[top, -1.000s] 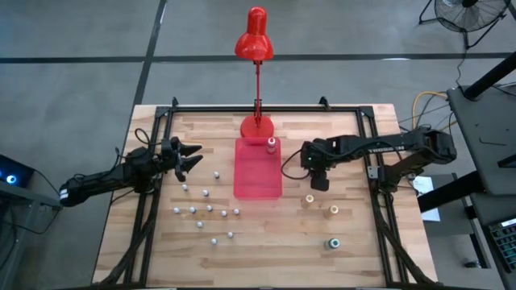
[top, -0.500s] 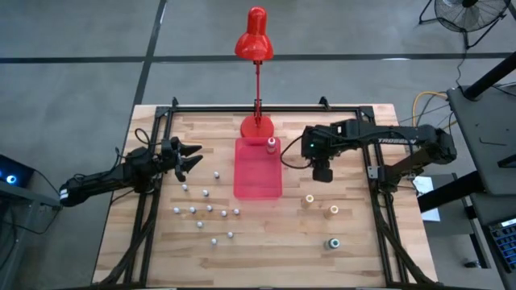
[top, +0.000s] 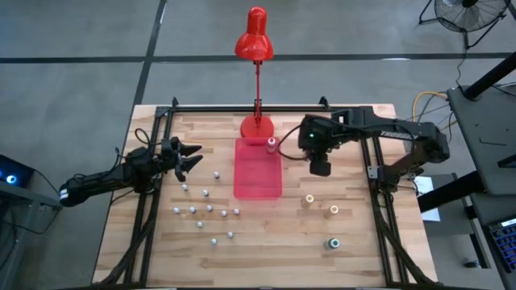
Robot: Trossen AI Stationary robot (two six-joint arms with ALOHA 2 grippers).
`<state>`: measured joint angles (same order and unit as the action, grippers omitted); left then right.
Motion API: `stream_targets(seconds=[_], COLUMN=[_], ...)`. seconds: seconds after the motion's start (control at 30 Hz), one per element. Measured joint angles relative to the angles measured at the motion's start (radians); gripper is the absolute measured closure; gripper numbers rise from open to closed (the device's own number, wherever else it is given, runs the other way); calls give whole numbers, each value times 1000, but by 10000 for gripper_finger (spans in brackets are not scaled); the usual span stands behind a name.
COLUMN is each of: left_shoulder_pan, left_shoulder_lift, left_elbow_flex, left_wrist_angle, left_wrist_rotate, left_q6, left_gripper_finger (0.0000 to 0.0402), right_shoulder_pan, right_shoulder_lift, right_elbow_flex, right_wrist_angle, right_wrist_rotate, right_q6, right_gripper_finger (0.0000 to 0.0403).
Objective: Pick & Place food coloring
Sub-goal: Put the big red food coloring bottle into the pink bin
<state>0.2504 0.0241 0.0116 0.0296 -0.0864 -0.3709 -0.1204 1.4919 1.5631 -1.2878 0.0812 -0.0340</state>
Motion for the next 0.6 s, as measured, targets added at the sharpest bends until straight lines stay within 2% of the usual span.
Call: stream_targets(seconds=[0.6], left_shoulder_pan=[0], left_shoulder_lift=[0], left_elbow_flex=[0], left_wrist_angle=[0], left_wrist_rotate=[0], left_q6=[0], left_gripper_finger=[197], right_shoulder_pan=[-37], right_shoulder_lift=[300], right_elbow_flex=[320], right_wrist_angle=[-20], right_wrist_rotate=[-25], right_q6=[-232], right_gripper_finger=[264])
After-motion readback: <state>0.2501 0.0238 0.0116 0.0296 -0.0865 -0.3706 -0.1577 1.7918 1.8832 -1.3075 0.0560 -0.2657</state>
